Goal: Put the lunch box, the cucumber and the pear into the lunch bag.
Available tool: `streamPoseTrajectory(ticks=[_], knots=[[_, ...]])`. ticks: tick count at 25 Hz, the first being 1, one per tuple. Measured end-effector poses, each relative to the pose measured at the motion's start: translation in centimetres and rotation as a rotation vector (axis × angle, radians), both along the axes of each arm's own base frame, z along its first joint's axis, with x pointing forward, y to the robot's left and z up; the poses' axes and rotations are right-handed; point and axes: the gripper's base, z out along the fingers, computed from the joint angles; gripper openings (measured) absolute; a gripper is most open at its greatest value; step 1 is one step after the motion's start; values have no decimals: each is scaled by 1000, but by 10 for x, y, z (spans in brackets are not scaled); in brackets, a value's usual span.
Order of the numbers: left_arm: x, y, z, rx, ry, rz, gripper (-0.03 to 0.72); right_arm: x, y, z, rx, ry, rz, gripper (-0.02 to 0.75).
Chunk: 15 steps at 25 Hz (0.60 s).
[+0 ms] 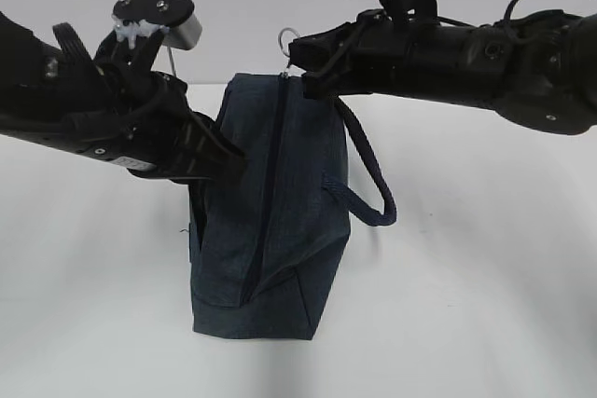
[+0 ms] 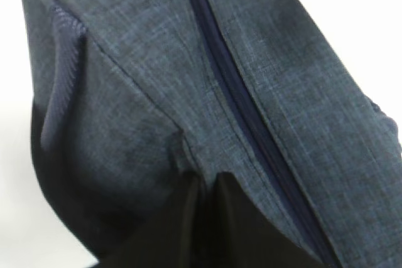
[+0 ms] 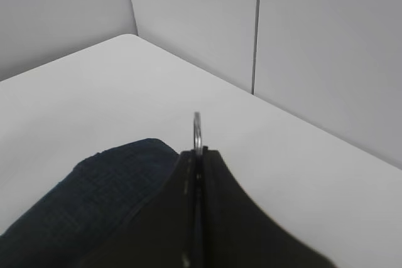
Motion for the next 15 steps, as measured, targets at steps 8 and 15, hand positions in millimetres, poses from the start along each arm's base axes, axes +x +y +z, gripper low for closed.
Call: streamPoseTrajectory(ticks=[8, 15], knots=[[-1, 0, 0, 3, 12, -8, 11, 14, -23, -10, 58, 36, 3, 0], [-4, 0, 0, 19, 32, -29, 9, 23, -26, -7, 61, 58, 67, 0]])
